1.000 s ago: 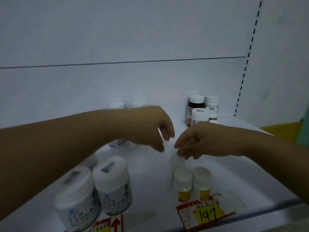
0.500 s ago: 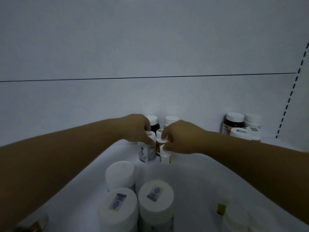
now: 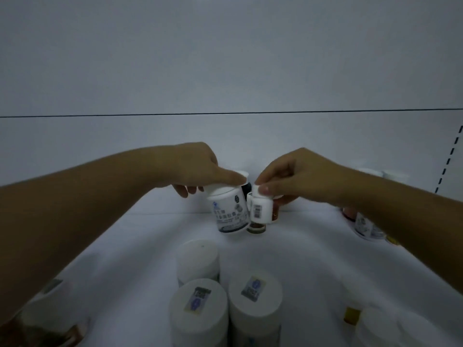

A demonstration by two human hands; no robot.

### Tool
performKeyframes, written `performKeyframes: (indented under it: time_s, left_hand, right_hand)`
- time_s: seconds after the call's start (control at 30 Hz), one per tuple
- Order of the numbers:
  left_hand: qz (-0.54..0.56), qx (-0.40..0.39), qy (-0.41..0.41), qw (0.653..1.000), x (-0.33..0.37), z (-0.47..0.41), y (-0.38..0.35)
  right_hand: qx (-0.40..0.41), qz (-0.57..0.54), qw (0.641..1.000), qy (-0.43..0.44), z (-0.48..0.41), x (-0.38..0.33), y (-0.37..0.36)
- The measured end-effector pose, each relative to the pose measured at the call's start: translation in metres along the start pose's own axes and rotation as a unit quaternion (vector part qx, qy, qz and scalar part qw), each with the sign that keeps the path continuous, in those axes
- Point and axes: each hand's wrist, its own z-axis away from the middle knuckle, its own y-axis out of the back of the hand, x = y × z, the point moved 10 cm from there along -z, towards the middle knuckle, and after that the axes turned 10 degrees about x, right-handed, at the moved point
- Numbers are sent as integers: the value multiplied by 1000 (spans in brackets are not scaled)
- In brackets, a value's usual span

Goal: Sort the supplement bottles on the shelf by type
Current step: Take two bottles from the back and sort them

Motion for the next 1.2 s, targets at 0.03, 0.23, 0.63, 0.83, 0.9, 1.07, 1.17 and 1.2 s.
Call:
performKeyframes:
  time_s: [0.03,0.23,0.63,0.83,0.9,1.07,1.17,1.2]
  left_hand:
    - [-2,6,-2,1000,3,5,4]
    - [-19,14,-18,1000,24,25,-2]
    - [-122,-77,-110,983,53,51,-76]
    - [208,46,-95,973,53,58,-3]
    - [239,93,-97,962,46,64,12]
    - [285,119,-32,950,1,84,35]
    - [288,127,-2,949,-28,98,45]
    - [282,130,2,951,-34,101,46]
  right_hand:
    - [-5,-5,1000,8,3,-6,3]
    - [-5,-35,999,37,25,-31,19]
    - [-3,-45,999,31,45,-33,29]
    - [37,-39,998,12,27,-43,17]
    - [45,-45,998,8,18,-53,4]
    - [-9,-64,997,40,3,-82,-37]
    - [-60,-64,994,60,-1,-96,-61]
    - [-72,-65,993,66,-2,-100,-68]
